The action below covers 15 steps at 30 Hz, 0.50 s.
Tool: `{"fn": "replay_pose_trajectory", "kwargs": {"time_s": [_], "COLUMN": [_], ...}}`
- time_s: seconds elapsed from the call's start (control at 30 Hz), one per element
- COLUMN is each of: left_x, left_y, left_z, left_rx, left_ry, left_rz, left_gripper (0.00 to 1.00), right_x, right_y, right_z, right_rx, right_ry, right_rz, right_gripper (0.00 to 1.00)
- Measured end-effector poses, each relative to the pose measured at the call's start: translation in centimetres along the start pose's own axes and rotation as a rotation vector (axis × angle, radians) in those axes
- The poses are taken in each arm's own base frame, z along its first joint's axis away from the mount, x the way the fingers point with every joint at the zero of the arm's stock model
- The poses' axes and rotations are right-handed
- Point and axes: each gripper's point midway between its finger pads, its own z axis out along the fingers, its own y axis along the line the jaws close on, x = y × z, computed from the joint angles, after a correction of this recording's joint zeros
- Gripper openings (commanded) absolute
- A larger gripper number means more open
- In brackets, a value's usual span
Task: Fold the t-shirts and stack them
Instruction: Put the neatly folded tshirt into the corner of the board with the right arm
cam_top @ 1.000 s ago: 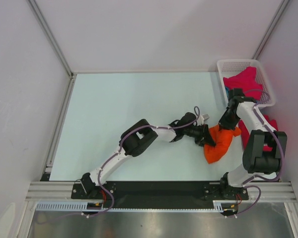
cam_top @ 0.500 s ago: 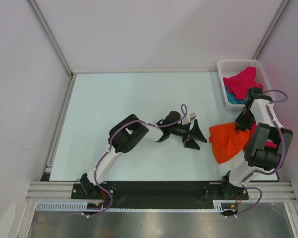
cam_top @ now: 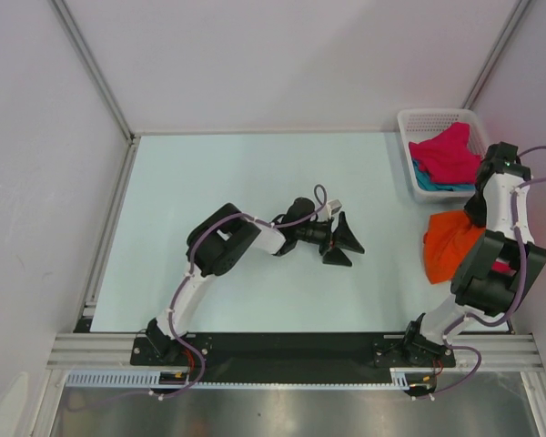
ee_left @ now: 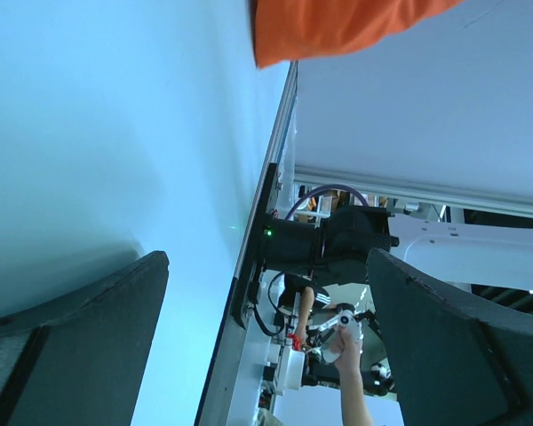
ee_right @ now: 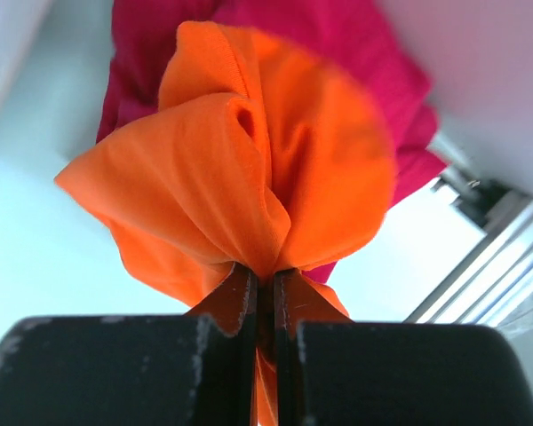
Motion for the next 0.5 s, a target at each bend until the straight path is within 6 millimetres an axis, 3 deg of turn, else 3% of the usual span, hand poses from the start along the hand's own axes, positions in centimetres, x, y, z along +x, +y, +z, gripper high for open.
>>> {"fn": "replay_pose_trajectory", "kwargs": {"time_s": [0.13,0.23,0.5], "left_x": [0.3,0.5,0.7], "left_y": [0.0,0.1,0.3], "left_z": [-0.3,-0.6,-1.8], "left_rx": [0.002,0.003,0.017], "left_ry": [0.000,-0.003,-0.013], "left_rz": [0.002,0.002,0.000], "left_gripper": [1.00,1.00,0.99], "right_x": [-2.5,-3.5,-2.0], "right_y": [-1.3,-2.1,-3.8], "right_z": [-0.2,0.7,4.0], "right_rx": [0.066,0.125,0.211], "right_ry": [-0.059,-0.060,0.028], "right_rz": [0.019,0.018,0.015], "right_gripper": [0.00,0.00,0.00]}}
